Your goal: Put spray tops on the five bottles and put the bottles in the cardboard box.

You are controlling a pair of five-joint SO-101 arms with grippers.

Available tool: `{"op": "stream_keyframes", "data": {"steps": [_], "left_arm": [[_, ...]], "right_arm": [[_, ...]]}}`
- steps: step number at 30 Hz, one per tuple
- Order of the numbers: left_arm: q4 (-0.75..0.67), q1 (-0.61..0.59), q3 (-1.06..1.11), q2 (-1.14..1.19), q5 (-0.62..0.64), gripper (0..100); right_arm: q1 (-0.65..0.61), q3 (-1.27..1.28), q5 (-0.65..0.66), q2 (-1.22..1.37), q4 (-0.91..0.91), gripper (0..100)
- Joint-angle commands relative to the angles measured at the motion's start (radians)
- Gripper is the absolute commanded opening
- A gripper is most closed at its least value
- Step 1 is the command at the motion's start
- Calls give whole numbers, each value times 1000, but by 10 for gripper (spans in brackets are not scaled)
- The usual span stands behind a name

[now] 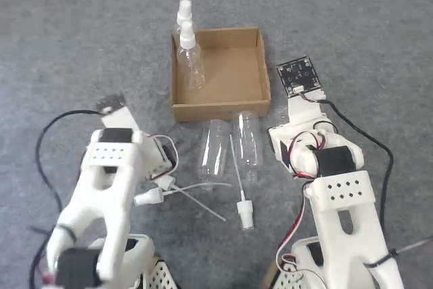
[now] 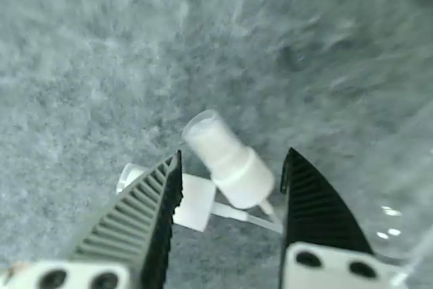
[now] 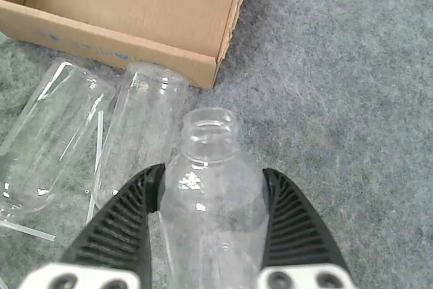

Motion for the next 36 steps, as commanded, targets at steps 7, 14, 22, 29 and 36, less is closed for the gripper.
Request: {"op": "stream_keyframes", "data": {"steps": [7, 14, 22, 29, 36], "left_arm": [[-26, 55, -176, 322, 163, 221], [-37, 61, -252, 379, 232, 124], [-35, 61, -285, 377, 233, 11], [-35, 60, -305, 287, 233, 11], [-63, 32, -305, 71, 230, 11]], "right_arm": [[10, -11, -5, -30, -19, 27], [10, -11, -3, -30, -19, 27], [10, -11, -3, -30, -19, 27], [10, -9, -3, -30, -19, 27], [10, -8, -3, -30, -19, 27]]}}
